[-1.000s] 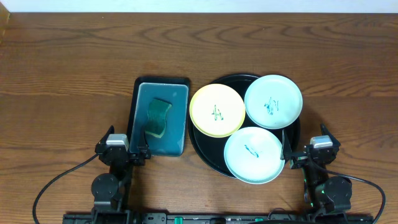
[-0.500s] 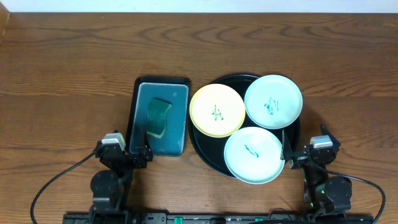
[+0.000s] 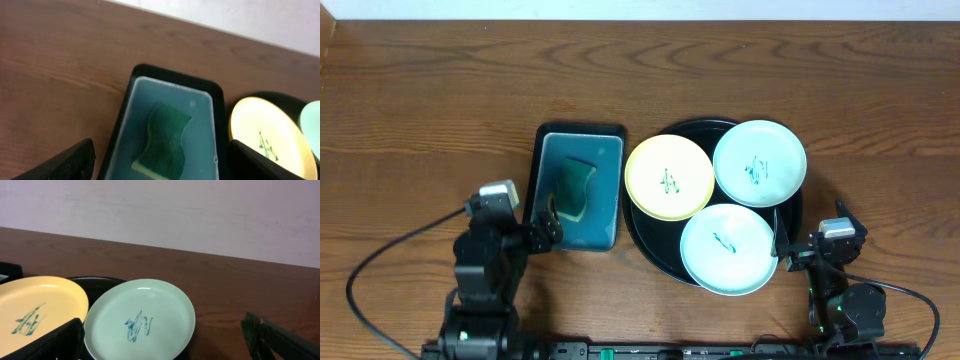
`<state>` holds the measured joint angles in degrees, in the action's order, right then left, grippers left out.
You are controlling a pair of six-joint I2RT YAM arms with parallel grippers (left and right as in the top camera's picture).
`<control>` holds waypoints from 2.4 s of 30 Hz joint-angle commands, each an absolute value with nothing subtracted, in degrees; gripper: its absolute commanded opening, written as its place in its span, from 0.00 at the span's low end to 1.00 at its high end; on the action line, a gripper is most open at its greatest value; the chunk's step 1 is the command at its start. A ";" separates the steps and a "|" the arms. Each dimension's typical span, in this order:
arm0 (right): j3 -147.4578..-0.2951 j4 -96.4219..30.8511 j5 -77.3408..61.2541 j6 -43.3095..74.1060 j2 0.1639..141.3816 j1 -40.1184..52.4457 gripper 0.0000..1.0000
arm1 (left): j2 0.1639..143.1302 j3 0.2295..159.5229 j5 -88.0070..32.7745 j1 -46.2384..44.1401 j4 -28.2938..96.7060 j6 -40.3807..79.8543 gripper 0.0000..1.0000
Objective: Clean dirty plates on tray and stack at the side
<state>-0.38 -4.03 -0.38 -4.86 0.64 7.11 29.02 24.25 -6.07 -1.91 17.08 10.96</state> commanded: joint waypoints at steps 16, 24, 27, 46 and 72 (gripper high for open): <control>-0.32 -4.29 -0.05 -5.43 0.38 7.60 0.99 | 42.87 38.72 -13.34 -1.58 36.88 11.73 0.85; -0.32 -4.29 -0.05 -5.43 0.38 7.60 0.99 | 42.87 38.70 -13.30 -1.56 37.08 11.70 0.85; -0.32 -4.27 -0.36 -5.39 0.38 7.60 0.99 | 42.92 38.70 -13.28 -1.56 37.12 11.70 0.85; -0.32 -4.29 -0.93 -5.17 0.40 7.60 0.99 | 42.98 38.70 -13.26 -1.56 37.26 11.70 0.85; -11.94 -21.26 -1.13 12.43 8.62 7.57 0.99 | 42.98 38.70 -13.26 -1.56 37.21 11.70 0.85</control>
